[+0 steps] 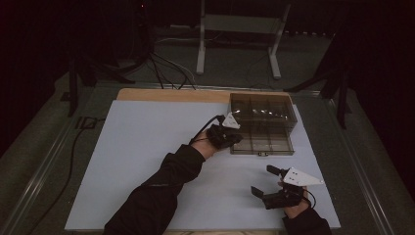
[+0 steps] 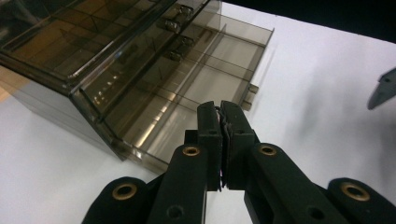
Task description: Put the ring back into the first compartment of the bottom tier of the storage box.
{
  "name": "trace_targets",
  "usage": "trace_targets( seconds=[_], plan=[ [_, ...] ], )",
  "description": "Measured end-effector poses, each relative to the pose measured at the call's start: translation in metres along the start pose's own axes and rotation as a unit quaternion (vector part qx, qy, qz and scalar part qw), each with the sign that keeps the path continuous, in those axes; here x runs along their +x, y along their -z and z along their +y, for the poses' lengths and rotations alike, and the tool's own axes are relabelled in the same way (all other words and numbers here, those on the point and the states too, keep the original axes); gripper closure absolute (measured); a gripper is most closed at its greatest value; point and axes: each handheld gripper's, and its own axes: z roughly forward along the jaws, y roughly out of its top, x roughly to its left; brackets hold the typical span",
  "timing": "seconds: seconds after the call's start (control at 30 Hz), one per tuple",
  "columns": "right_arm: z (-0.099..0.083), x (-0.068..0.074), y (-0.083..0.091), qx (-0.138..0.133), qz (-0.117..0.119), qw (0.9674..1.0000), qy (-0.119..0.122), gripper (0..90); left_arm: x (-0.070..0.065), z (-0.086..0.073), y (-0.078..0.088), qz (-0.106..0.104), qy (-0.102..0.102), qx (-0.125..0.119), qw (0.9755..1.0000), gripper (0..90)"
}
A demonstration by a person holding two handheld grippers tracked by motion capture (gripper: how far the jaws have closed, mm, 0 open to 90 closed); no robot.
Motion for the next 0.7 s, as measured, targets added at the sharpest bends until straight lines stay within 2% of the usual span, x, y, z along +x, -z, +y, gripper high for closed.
trace_targets(
  seconds=[0.07, 0.43, 0.7],
  plan=[
    [0.000, 0.000, 0.000, -0.001, 0.000, 1.0000, 0.000, 0.0, 0.001, 0.000, -0.003, 0.000, -0.003, 0.001, 1.0000, 89.7],
    [0.000, 0.000, 0.001, 0.000, 0.000, 1.0000, -0.001, 0.0, 0.008, -0.003, -0.021, 0.003, 0.023, -0.007, 0.9997, 89.6],
    [0.000, 0.000, 0.001, 0.001, -0.001, 1.0000, 0.000, 0.0, 0.008, -0.005, -0.033, 0.000, 0.027, -0.004, 0.9996, 89.5]
  ],
)
